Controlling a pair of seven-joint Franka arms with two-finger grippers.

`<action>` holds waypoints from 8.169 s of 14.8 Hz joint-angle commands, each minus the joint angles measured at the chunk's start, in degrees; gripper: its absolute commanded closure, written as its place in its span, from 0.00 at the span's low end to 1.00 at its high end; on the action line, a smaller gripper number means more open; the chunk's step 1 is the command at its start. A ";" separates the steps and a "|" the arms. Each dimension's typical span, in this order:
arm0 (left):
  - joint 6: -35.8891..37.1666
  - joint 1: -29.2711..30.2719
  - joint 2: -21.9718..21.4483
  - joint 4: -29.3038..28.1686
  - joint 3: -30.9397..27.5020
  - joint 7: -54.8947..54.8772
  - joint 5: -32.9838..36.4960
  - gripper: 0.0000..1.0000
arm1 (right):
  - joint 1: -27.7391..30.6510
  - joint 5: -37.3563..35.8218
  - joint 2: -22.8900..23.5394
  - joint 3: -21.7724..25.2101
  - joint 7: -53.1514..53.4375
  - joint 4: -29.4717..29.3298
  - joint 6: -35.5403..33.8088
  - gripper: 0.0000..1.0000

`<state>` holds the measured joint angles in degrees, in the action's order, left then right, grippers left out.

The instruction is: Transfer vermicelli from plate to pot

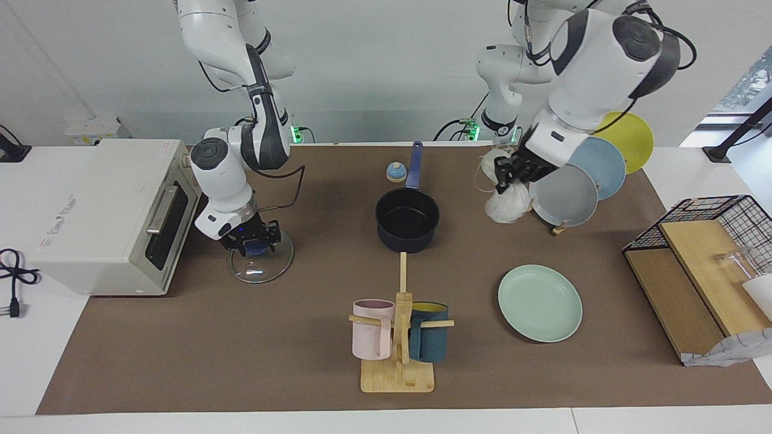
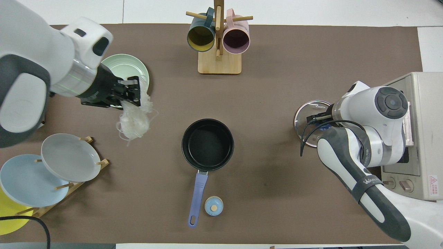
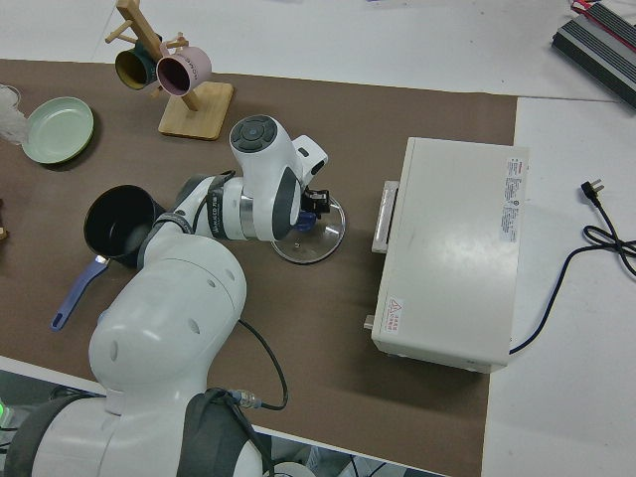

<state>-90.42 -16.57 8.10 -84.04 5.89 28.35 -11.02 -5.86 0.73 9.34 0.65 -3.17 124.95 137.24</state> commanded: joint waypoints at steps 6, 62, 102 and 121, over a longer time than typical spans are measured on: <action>-20.91 -16.47 -6.00 -25.73 -0.96 8.47 -1.02 1.00 | 0.32 0.33 0.41 -0.39 -1.76 -2.95 -3.81 0.50; 4.20 14.11 -7.30 -6.66 -1.58 -25.37 10.76 0.00 | -36.24 -2.49 8.67 -1.09 46.41 -27.83 -18.24 0.67; 4.47 14.55 -8.54 -6.49 -1.76 -25.63 10.50 0.00 | -36.77 -6.18 9.38 -1.09 49.66 -24.58 -13.58 0.62; 4.47 14.55 -8.54 -6.49 -1.76 -25.63 10.50 0.00 | -35.63 -6.88 7.63 -0.92 49.31 -27.55 -17.08 0.00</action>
<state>-84.83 -2.56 1.31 -88.36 3.85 2.57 -1.24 -42.24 -5.09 18.35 -0.08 44.89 99.12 122.42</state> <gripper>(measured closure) 0.000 0.000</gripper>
